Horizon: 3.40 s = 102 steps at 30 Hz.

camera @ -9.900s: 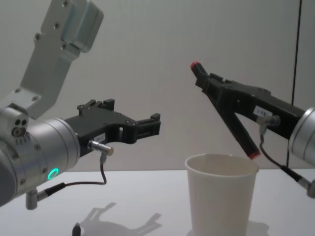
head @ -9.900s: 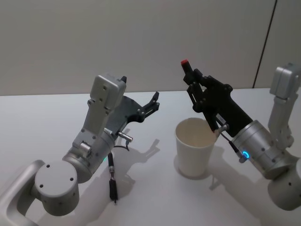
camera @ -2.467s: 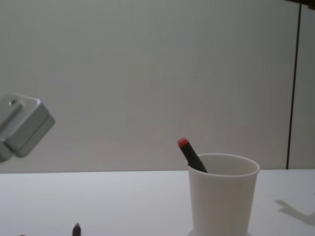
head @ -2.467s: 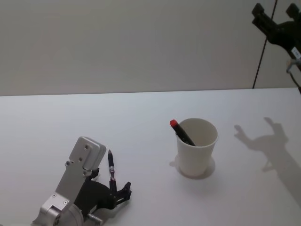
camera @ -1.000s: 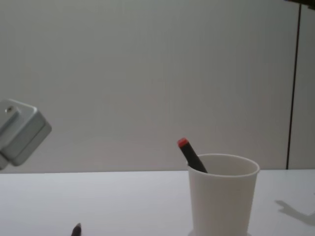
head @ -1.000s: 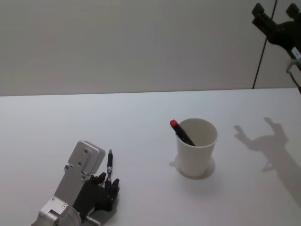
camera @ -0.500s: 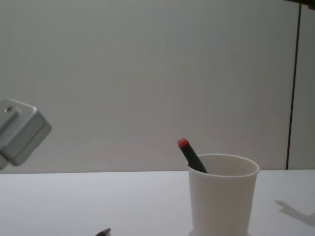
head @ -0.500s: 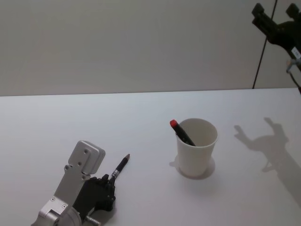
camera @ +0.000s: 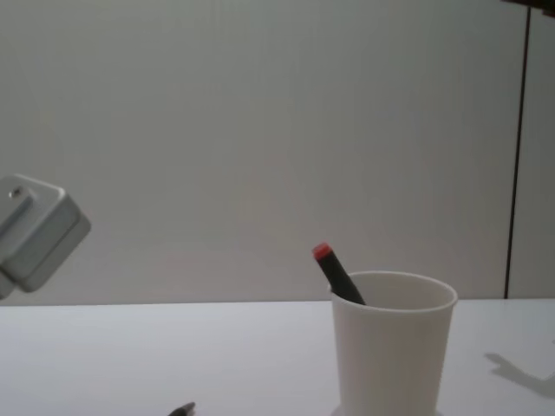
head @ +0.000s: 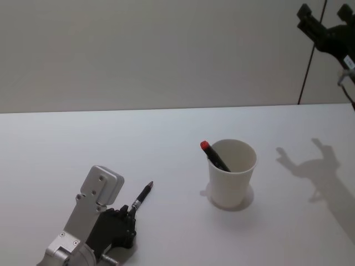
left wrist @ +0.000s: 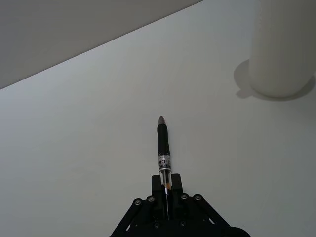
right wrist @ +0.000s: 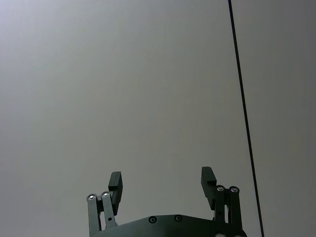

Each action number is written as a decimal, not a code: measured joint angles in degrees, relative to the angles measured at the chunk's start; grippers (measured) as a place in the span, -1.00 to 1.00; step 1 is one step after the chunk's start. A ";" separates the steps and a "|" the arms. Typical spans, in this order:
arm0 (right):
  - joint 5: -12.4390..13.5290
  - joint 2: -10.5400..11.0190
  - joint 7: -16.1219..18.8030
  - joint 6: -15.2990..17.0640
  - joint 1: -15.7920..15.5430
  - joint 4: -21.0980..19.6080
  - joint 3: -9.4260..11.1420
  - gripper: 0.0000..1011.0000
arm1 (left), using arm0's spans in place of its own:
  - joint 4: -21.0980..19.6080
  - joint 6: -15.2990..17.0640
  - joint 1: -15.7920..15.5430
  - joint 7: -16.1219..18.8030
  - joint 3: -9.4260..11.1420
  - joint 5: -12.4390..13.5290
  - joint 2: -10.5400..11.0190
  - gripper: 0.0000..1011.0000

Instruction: Place the pen into the pen holder.

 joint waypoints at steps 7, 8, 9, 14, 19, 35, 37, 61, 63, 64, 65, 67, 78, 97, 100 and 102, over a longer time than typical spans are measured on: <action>0.00 0.00 0.00 0.00 0.00 0.00 0.00 0.98 | 0.00 -0.01 0.01 -0.02 0.00 0.03 -0.01 -0.77; 0.00 0.00 0.00 0.00 0.00 0.00 0.00 0.98 | 0.00 -0.04 0.02 -0.03 -0.01 0.09 -0.02 -0.77; 0.00 0.00 0.00 0.00 0.00 0.00 0.00 0.98 | 0.00 -0.08 0.03 -0.03 -0.02 0.17 -0.02 -0.77; 0.00 0.00 0.00 0.00 0.00 0.00 0.00 0.98 | -0.02 -0.95 0.16 0.08 -0.14 1.21 0.06 -0.77; 0.00 0.00 0.00 0.00 0.00 0.00 0.00 0.98 | -0.03 -2.37 0.32 0.51 -0.31 2.58 0.22 -0.77; 0.00 0.00 0.00 0.00 0.00 0.00 0.00 0.98 | 0.73 -7.15 0.47 2.03 -1.21 6.09 -0.27 -0.77; 0.00 0.00 0.00 0.00 0.00 0.00 0.00 0.98 | 0.86 -7.96 0.47 2.37 -1.36 6.28 -0.39 -0.77; 0.00 0.00 0.00 0.00 0.00 0.00 0.00 0.98 | 3.04 -20.72 -5.59 3.21 -5.08 9.94 -4.40 -0.77; 0.00 0.00 0.02 0.00 0.00 0.00 0.00 0.98 | 3.32 -21.46 -6.40 2.83 -5.24 10.29 -4.92 -0.77; 0.00 -0.01 0.07 0.01 0.01 0.00 0.00 0.98 | 3.45 -21.94 -6.78 2.63 -5.30 10.52 -5.16 -0.77; 0.03 -0.01 0.11 0.02 0.01 0.00 0.00 0.98 | 3.78 -22.71 -7.67 2.09 -5.44 10.88 -5.76 -0.77; 0.28 -0.02 0.37 0.12 0.03 0.00 0.00 0.98 | 4.26 -23.99 -8.93 1.24 -5.56 11.45 -6.57 -0.77; 4.60 -0.23 3.44 1.40 0.26 -0.47 0.20 0.98 | 8.08 -29.98 -16.19 -5.19 -5.56 13.43 -11.63 -0.77; 20.79 -1.54 7.10 9.93 1.58 -2.05 0.49 0.98 | 13.44 -35.40 -22.81 -12.85 -4.36 15.16 -17.23 -0.77; 23.54 -1.76 7.37 12.04 2.01 -2.14 0.42 0.98 | 13.65 -35.62 -22.89 -13.11 -4.28 15.25 -17.45 -0.77; 24.72 -1.88 7.50 13.00 2.31 -2.15 0.37 0.98 | 13.80 -35.80 -22.93 -13.32 -4.23 15.35 -17.59 -0.78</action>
